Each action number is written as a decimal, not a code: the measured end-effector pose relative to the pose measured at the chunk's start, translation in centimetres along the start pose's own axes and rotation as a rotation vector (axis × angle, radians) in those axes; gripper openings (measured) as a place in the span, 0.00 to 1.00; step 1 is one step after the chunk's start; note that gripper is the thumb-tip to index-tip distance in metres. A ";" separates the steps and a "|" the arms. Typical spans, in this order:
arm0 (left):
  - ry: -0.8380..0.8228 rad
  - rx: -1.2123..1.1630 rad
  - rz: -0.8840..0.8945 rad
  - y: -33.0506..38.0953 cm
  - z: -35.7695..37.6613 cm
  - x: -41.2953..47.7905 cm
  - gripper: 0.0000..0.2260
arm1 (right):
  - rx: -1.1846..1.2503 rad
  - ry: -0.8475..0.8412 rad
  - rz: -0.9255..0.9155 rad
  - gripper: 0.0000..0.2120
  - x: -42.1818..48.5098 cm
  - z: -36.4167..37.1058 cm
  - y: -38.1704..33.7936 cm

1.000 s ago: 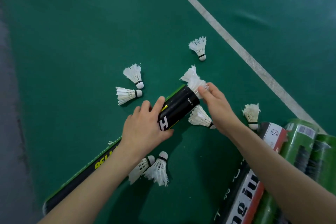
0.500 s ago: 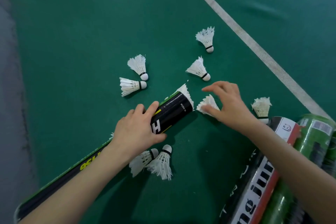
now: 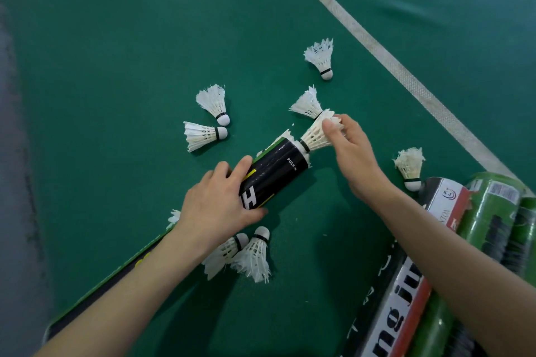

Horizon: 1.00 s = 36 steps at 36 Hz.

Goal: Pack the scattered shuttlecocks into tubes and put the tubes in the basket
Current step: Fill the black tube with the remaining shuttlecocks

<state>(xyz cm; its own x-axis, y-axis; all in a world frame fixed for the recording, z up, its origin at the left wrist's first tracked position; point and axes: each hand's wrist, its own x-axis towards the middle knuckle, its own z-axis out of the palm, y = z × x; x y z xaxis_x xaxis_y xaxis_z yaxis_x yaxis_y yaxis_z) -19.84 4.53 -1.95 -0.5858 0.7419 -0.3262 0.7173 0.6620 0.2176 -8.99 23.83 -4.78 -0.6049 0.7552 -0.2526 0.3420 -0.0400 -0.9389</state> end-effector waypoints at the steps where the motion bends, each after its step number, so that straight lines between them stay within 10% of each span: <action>1: 0.009 -0.001 0.006 0.0 -0.1 -0.1 0.39 | 0.028 -0.006 -0.015 0.13 -0.2 0.3 0.0; 8: 0.068 -0.032 0.060 0.0 -0.5 -0.1 0.38 | 0.104 -0.200 -0.096 0.10 -2.0 2.0 0.3; 14: 0.060 -0.024 0.028 -0.8 -0.7 0.3 0.38 | 0.233 -0.448 -0.003 0.29 -2.5 3.2 0.5; 20: 0.053 0.016 -0.104 -2.8 -1.2 0.9 0.38 | -0.022 -0.055 0.008 0.10 0.1 4.1 0.7; 27: 0.037 0.036 -0.181 -4.6 -0.8 1.1 0.38 | -0.316 -0.059 0.036 0.30 1.9 5.7 2.5; 36: 0.035 0.069 -0.170 -5.0 -0.5 1.1 0.38 | -0.343 0.013 0.057 0.20 1.9 5.2 2.7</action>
<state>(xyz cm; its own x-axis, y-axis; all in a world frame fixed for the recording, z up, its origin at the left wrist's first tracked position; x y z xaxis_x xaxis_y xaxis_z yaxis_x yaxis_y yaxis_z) -24.23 2.10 -2.95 -0.7127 0.6240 -0.3206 0.6302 0.7702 0.0980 -12.91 21.76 -9.05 -0.5696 0.7665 -0.2968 0.5979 0.1386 -0.7895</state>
